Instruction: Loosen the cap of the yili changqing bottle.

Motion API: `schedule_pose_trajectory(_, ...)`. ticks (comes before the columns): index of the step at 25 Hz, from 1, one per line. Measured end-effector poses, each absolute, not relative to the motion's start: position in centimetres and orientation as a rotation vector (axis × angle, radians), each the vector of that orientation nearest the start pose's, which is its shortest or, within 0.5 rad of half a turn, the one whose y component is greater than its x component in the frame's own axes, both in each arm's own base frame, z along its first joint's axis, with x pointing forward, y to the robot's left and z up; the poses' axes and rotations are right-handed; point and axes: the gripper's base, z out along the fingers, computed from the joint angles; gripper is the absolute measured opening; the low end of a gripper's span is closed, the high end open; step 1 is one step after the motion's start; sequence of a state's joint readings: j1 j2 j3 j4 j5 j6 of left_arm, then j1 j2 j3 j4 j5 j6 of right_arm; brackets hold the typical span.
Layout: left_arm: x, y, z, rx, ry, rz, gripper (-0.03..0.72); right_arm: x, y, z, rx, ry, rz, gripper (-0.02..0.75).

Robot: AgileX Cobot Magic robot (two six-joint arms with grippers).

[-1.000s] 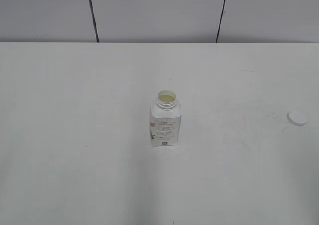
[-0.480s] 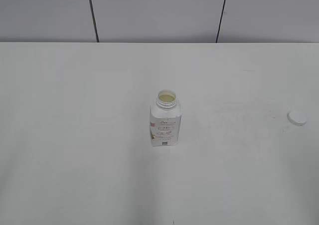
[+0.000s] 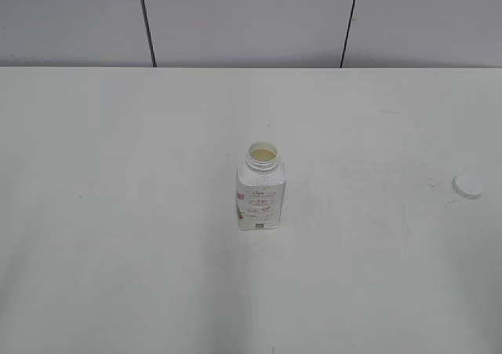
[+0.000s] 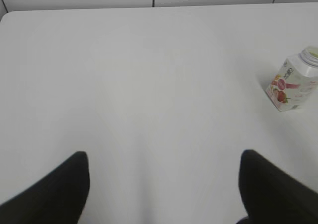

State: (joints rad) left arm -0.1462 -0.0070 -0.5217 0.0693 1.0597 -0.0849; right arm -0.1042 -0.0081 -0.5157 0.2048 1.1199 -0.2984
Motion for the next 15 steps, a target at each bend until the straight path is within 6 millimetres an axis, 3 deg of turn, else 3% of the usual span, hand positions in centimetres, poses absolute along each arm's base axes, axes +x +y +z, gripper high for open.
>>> schedule_pose_trajectory(7,-0.85,0.10,28.33,-0.082,2.013,-0.042,0.562,-1.01,1.63,27.81,-0.247,2.049,-0.002,0.582)
schedule_pose_trajectory(15,-0.86,0.07,28.33,-0.093,2.013,-0.038,0.561,-1.03,1.60,27.80,-0.263,2.047,0.004,0.582)
